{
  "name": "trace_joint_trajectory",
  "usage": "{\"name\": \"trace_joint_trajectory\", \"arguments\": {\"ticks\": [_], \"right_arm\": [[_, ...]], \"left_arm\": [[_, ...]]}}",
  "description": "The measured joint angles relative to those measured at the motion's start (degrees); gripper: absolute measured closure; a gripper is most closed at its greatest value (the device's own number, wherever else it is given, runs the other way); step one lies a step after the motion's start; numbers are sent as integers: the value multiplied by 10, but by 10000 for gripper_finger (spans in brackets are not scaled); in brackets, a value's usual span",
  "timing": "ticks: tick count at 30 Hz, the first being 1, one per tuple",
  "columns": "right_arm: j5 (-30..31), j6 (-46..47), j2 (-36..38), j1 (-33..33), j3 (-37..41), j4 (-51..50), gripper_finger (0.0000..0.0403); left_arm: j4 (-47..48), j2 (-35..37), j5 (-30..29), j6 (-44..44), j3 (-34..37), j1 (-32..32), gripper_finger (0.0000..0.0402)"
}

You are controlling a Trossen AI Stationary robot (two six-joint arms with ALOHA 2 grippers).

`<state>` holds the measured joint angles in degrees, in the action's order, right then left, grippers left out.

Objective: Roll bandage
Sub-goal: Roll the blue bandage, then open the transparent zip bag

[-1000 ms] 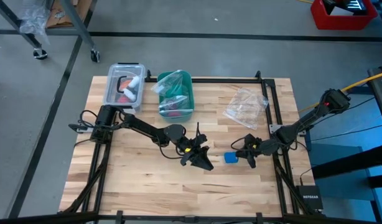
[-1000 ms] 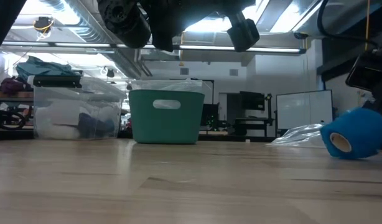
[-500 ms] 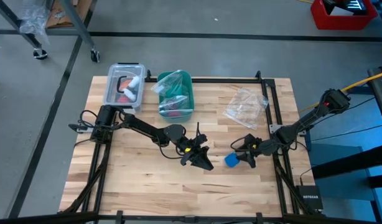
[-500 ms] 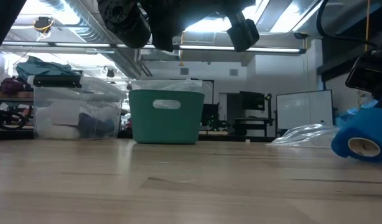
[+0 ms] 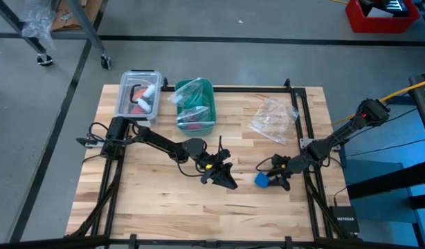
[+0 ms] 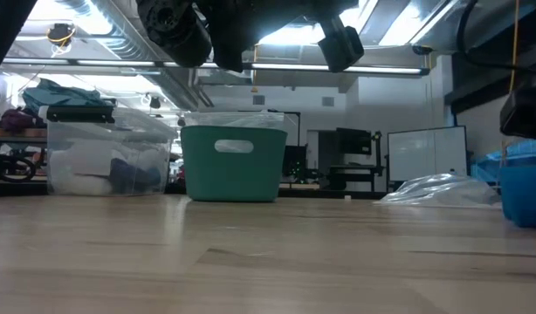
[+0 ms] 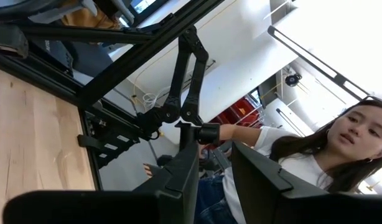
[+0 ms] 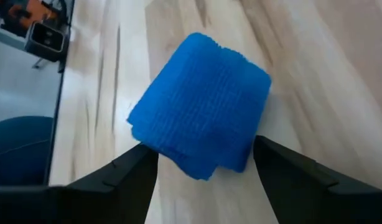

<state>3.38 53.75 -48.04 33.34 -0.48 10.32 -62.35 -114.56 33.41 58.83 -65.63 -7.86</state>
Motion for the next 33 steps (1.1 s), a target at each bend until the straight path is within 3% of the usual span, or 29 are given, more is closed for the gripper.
{"name": "trace_joint_trajectory", "arguments": {"ticks": [4,12,19,26,29,33], "right_arm": [[-12,-3,6,0,-2,-4,139],[-103,-11,35,1,-3,5,139],[-115,-39,93,0,-26,7,139],[-48,-96,165,0,-62,6,139],[5,-151,193,0,-86,7,139],[78,-257,224,0,-125,7,139]], "left_arm": [[0,0,0,0,0,0,315],[0,0,0,-5,0,0,315],[1,0,-2,-14,0,0,315],[14,0,-48,-42,0,0,315],[47,0,-97,-105,0,0,315],[100,0,-169,-255,0,4,315]]}}
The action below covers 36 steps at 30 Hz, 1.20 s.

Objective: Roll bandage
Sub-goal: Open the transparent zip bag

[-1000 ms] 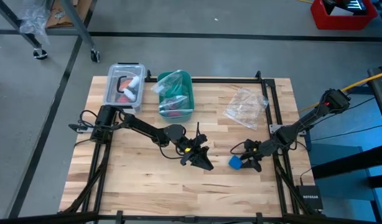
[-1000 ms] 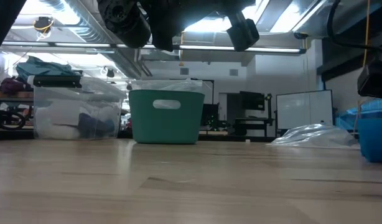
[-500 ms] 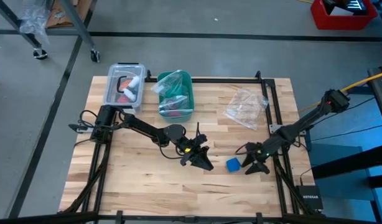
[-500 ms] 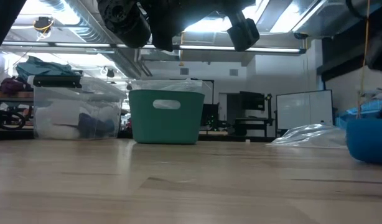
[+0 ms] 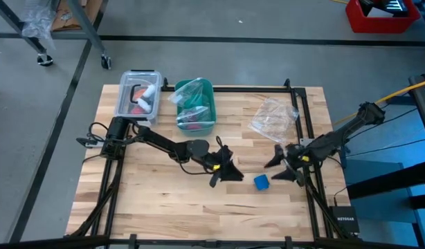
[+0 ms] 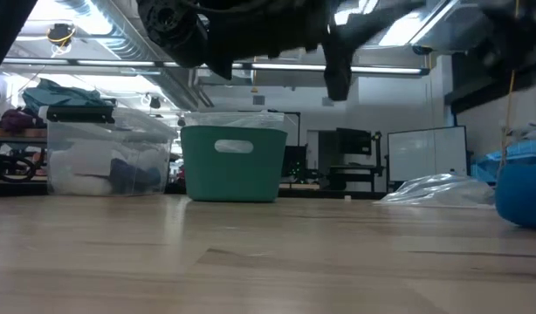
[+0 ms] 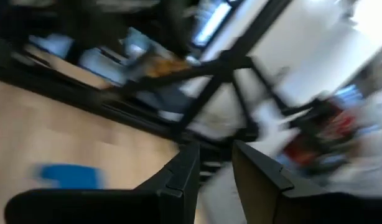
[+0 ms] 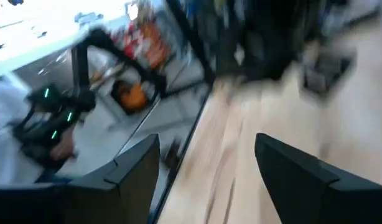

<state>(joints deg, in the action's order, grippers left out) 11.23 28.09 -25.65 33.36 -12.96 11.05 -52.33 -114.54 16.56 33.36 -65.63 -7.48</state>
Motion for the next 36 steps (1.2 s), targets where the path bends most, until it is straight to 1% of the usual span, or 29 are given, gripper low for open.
{"name": "trace_joint_trajectory", "arguments": {"ticks": [3,5,8,13,16,19,22,26,28,29,31,34,36], "right_arm": [[48,-66,13,0,-32,0,139],[64,-103,16,0,-50,1,139],[71,-141,15,0,-70,0,139],[130,-167,14,0,-82,-4,139],[141,-197,14,0,-96,-55,139],[168,-201,16,0,-129,-182,139],[185,-181,13,0,-193,-400,139],[192,-54,-27,0,-276,-712,139],[187,6,-53,0,-303,-834,139],[188,22,-65,0,-310,-863,139],[192,28,-80,0,-317,-881,142],[188,-1,-109,-1,-311,-899,155],[195,-11,-135,-1,-304,-900,167]], "left_arm": [[11,0,-54,-83,0,4,315],[6,0,-76,-109,0,7,315],[-10,0,-80,-111,0,13,315],[-44,0,-80,-114,0,19,315],[-60,0,-79,-139,0,22,315],[-66,0,-79,-154,0,26,315],[-70,0,-78,-154,0,30,315],[-71,0,-75,-148,0,37,315],[-71,0,-65,-147,0,44,315],[-68,3,-58,-146,0,48,315],[-63,7,-48,-146,0,57,315],[-52,24,-34,-144,0,73,315],[-12,40,-20,-144,0,86,315]]}}
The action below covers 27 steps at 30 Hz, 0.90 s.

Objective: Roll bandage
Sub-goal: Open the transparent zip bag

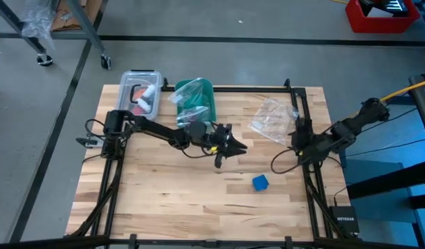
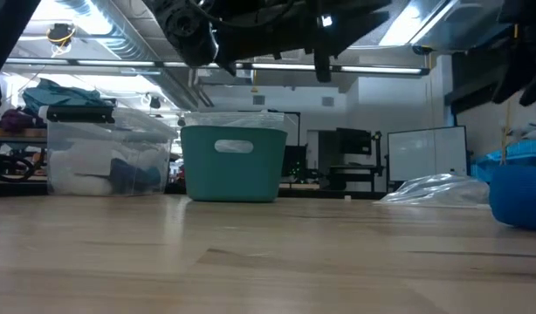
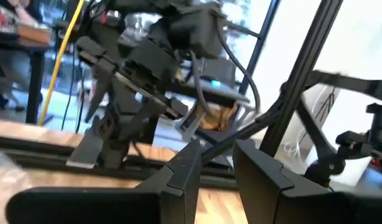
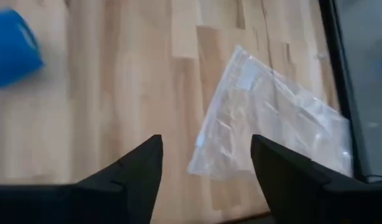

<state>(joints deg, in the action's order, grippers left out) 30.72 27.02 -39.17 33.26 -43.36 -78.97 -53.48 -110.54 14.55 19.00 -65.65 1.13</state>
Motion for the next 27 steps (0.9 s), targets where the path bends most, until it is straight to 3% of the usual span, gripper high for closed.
{"name": "trace_joint_trajectory", "arguments": {"ticks": [9,21,27], "right_arm": [[12,-10,-117,0,11,2,216],[7,-4,-250,-11,11,84,219],[30,-20,-265,-110,11,147,219]], "left_arm": [[207,64,20,3,5,44,315],[208,63,60,3,5,41,315],[206,63,65,12,5,41,315]]}}
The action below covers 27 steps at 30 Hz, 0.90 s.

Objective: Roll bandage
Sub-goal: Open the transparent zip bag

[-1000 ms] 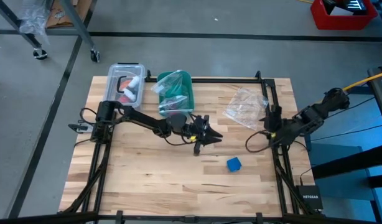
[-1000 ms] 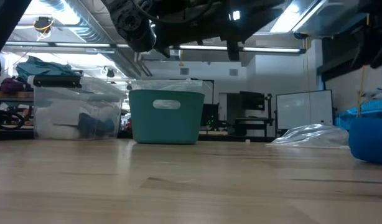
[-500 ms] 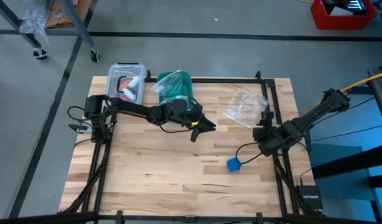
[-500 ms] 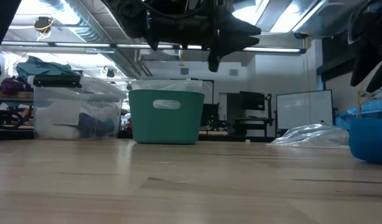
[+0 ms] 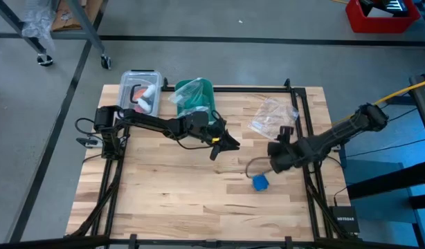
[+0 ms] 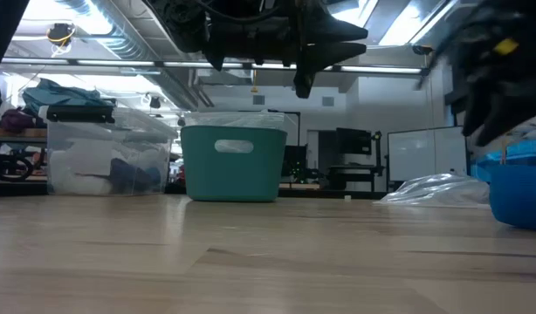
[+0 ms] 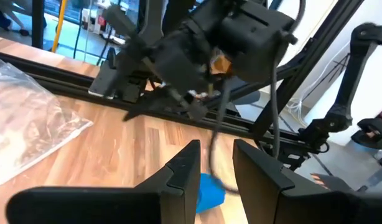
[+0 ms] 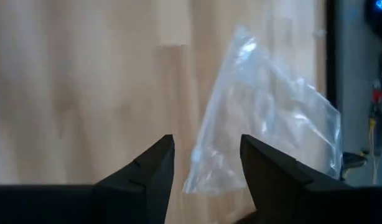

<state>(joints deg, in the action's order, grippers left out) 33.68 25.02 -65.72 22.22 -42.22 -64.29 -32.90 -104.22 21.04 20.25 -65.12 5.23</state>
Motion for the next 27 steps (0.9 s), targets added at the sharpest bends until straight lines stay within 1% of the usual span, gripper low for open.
{"name": "trace_joint_trajectory", "arguments": {"ticks": [2,5,8,11,14,16,18,20,21,25,27], "right_arm": [[12,-43,0,-46,0,5,219],[6,-106,0,-123,0,14,219],[-40,-189,1,-197,0,27,219],[-110,-273,1,-268,0,44,219],[-173,-311,-1,-326,0,62,219],[-180,-314,-6,-352,0,75,219],[-168,-315,-15,-373,0,81,219],[-169,-315,-35,-392,0,85,219],[-180,-312,-48,-400,0,88,219],[-275,-300,-109,-410,0,116,219],[-289,-300,-141,-409,0,132,219]], "left_arm": [[-2,0,0,7,0,0,315],[-7,0,5,16,0,0,315],[-8,0,5,16,0,0,315],[-7,0,5,18,0,0,315],[-8,0,5,18,0,0,315],[-7,0,5,18,0,0,315],[-8,0,5,18,0,0,315],[-8,0,5,17,0,0,315],[-7,0,5,16,0,0,315],[-8,0,5,16,0,0,315],[-8,0,5,16,0,0,315]]}}
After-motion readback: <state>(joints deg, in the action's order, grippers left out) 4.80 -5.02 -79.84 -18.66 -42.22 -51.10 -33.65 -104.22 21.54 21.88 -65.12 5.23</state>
